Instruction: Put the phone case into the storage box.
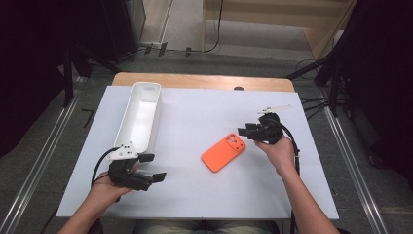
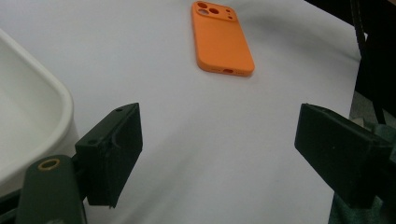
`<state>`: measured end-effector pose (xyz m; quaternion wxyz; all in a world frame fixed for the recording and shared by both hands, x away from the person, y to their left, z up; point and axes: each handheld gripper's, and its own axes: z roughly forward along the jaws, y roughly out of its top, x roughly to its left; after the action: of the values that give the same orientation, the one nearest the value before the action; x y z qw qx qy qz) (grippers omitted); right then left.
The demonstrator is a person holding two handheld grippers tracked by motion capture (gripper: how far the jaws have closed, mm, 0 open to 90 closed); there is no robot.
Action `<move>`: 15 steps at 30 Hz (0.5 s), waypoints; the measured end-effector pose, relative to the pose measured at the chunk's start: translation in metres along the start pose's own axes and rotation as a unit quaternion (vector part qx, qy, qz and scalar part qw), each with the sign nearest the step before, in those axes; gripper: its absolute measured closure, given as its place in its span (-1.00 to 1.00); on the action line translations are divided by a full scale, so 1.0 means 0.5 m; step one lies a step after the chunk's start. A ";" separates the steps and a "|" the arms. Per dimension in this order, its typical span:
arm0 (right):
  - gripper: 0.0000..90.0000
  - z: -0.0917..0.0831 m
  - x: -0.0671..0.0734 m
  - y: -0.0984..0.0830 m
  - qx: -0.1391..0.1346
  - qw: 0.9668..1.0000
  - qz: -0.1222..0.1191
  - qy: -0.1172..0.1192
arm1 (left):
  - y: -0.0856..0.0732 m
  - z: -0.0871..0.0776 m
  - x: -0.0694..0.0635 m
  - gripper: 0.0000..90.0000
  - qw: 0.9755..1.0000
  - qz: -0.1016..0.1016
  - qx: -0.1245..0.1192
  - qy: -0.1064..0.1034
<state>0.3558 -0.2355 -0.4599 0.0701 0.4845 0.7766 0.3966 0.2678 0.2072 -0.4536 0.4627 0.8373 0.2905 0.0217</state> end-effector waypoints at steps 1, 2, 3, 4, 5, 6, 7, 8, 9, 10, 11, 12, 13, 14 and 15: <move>0.06 0.000 0.000 0.000 0.000 1.000 0.000 0.000 | 0.000 -0.001 0.000 -0.67 1.000 -0.003 0.001 0.000; -0.01 -0.004 0.003 0.001 -0.002 1.000 -0.004 0.001 | 0.000 -0.001 0.001 -0.67 1.000 -0.003 -0.001 0.000; -0.07 -0.008 0.007 0.001 -0.003 1.000 -0.005 0.004 | 0.000 -0.002 0.001 -0.67 1.000 -0.003 -0.003 -0.001; -0.11 -0.011 0.010 0.002 -0.005 1.000 -0.010 0.008 | 0.000 -0.002 0.001 -0.67 1.000 -0.003 -0.004 -0.001; -0.14 -0.015 0.014 0.001 -0.007 1.000 -0.013 0.012 | 0.000 -0.002 0.001 -0.67 1.000 -0.003 -0.003 0.000; -0.17 -0.019 0.018 0.001 -0.010 1.000 -0.018 0.014 | 0.000 -0.003 0.001 -0.67 1.000 -0.002 -0.002 0.000; -0.21 -0.024 0.022 0.001 -0.013 1.000 -0.022 0.015 | 0.000 -0.003 0.000 -0.67 1.000 -0.003 -0.001 0.000; -0.22 -0.027 0.025 0.001 -0.016 0.999 -0.030 0.014 | 0.000 -0.003 0.000 -0.67 1.000 -0.003 -0.001 0.001; -0.22 -0.032 0.030 0.001 -0.014 0.999 -0.030 0.015 | 0.000 -0.003 0.000 -0.67 1.000 -0.002 -0.003 0.001; -0.22 -0.035 0.033 -0.001 -0.016 0.999 -0.034 0.015 | 0.001 -0.004 0.000 -0.67 1.000 -0.001 -0.002 0.001; -0.23 -0.039 0.037 -0.002 -0.017 0.999 -0.034 0.019 | 0.001 -0.005 0.000 -0.67 1.000 0.001 0.000 0.001; -0.26 -0.041 0.041 -0.004 -0.018 0.999 -0.033 0.021 | 0.001 -0.006 0.000 -0.67 1.000 0.001 0.001 0.002; -0.30 -0.044 0.043 -0.006 -0.020 0.999 -0.042 0.025 | 0.001 -0.006 -0.001 -0.67 1.000 0.000 0.000 0.002; -0.33 -0.046 0.047 -0.007 -0.021 0.998 -0.042 0.028 | 0.001 -0.005 0.000 -0.67 1.000 0.000 -0.002 0.001; -0.36 -0.048 0.050 -0.009 -0.023 0.998 -0.042 0.034 | 0.001 -0.005 0.001 -0.67 1.000 -0.001 -0.002 0.001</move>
<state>0.3277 -0.2294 -0.4398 0.0718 0.4358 0.7891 0.4269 0.2675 0.2091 -0.4519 0.4644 0.8361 0.2913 0.0228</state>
